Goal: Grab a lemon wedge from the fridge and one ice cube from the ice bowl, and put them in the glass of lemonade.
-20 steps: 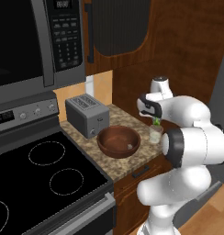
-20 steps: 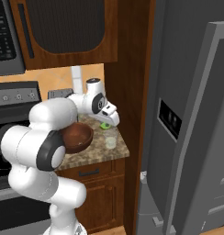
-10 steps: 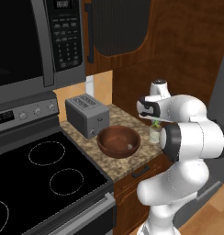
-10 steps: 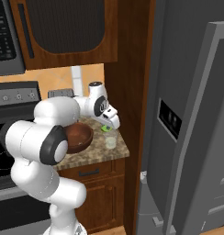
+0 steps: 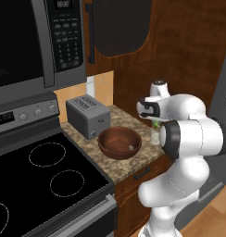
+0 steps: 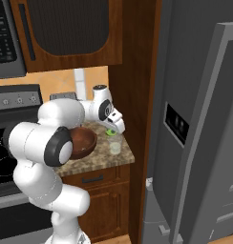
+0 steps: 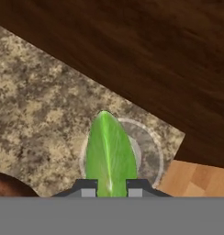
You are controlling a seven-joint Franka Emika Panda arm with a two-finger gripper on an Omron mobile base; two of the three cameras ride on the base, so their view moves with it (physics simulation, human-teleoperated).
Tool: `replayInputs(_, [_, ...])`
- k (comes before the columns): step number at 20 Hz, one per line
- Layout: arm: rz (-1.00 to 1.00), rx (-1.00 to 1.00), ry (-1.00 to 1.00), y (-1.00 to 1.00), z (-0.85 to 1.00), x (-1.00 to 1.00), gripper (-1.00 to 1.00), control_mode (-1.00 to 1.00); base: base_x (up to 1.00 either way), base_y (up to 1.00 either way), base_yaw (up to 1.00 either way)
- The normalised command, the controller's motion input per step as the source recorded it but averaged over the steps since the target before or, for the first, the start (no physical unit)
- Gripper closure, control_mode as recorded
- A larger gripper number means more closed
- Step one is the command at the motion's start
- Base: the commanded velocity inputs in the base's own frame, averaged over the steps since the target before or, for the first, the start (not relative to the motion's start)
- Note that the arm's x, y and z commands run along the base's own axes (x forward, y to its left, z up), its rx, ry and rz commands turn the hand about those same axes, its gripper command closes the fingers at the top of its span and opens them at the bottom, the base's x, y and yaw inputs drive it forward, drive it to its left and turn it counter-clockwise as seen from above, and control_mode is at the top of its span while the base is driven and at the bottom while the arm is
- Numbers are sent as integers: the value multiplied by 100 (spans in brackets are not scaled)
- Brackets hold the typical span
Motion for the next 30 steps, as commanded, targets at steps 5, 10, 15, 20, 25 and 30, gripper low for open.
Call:
replayInputs(5, [-1, 0, 0, -3, 0, 13, 100, -100, 0, 0, 0])
replayInputs(10, [-1, 0, 0, -35, 0, 0, 100, -100, 0, 0, 0])
replayInputs(15, [0, 0, -1, -6, 0, -7, 100, -100, 0, 0, 0])
replayInputs(20, [0, 0, -2, 0, 0, -17, 100, -100, 0, 0, 0])
replayInputs(25, [0, 0, -2, 13, 0, -3, 100, -100, 0, 0, 0])
replayInputs(30, [0, 0, 0, 22, 0, 0, 100, -100, 0, 0, 0])
